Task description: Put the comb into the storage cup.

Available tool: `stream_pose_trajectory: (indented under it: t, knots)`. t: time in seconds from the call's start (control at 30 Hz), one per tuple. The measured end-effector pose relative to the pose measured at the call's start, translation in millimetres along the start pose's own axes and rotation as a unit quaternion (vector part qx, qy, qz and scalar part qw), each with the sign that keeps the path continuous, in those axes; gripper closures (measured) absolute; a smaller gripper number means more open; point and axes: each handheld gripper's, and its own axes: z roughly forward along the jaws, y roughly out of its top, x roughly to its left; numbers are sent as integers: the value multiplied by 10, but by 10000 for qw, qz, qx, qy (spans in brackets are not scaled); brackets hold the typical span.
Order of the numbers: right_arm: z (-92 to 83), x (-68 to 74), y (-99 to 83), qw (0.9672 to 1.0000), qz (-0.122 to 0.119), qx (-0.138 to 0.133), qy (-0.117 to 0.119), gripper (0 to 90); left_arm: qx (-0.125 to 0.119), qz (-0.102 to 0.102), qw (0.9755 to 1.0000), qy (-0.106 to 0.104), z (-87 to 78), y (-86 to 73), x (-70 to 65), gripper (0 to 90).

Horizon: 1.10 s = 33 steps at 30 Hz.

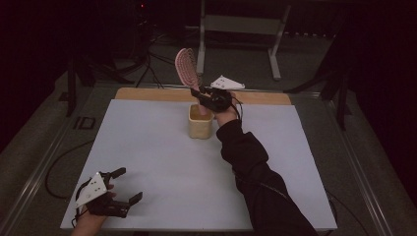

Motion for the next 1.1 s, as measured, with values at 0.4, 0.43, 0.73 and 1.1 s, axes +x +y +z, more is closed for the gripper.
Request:
stream_pose_trajectory:
  t: [0.4, 0.43, 0.73, 1.1]
  knots:
    - [28, -57, -198, 9999, 102, 70, 35, 705, 17, -17, 10000, -20, 9, -8, 4, 0]
    - [25, -54, -210, 9999, 75, 83, 47, 705, 18, -17, 10000, -21, 9, -9, 5, 0]
    - [-17, -47, -326, 9998, -84, 126, 142, 703, 36, -23, 10000, -19, 11, -13, 8, 0]
    - [-7, -23, -369, 9991, -179, 287, 240, 699, 45, -22, 10000, -17, 13, -15, 10, 0]
